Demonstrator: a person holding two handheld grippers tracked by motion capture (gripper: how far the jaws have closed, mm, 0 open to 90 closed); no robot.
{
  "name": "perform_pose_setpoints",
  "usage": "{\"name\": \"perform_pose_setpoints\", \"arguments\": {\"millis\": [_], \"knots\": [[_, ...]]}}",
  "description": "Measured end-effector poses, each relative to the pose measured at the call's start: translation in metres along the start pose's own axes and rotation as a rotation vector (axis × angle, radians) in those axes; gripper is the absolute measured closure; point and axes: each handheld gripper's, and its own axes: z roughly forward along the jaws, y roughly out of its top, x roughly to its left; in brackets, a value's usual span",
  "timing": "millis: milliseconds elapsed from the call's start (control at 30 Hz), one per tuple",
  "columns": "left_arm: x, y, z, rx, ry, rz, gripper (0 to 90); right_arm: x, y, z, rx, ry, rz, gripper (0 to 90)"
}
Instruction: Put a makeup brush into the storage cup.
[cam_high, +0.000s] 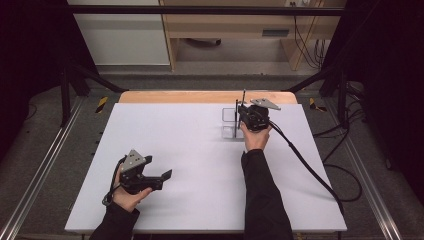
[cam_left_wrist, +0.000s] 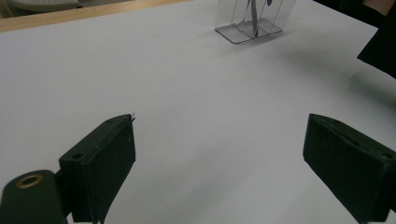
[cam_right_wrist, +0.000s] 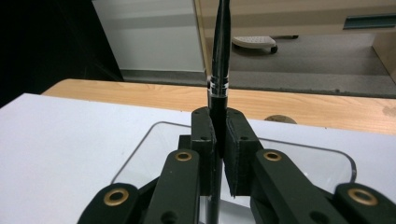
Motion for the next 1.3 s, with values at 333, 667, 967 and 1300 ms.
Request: {"name": "perform_pose_setpoints", "arguments": {"millis": [333,667,967,1300], "knots": [[0.000,0.000,0.000,0.001,-0.001,0.000,8.8,0.000,-0.007,0.003,0.044,-0.001,-0.005,83.7],[0.000,0.000,0.001,0.000,0.001,-0.003,8.8,0.001,-0.007,-0.009,0.057,0.007,-0.014,75.8],[0.001,0.000,0.000,0.003,0.005,-0.002,8.8,0.007,-0.008,-0.033,0.035,0.065,-0.054,69.2],[0.004,0.000,-0.002,-0.001,0.008,-0.007,8.3,0.015,-0.010,-0.060,0.046,0.183,-0.067,53.0]]}}
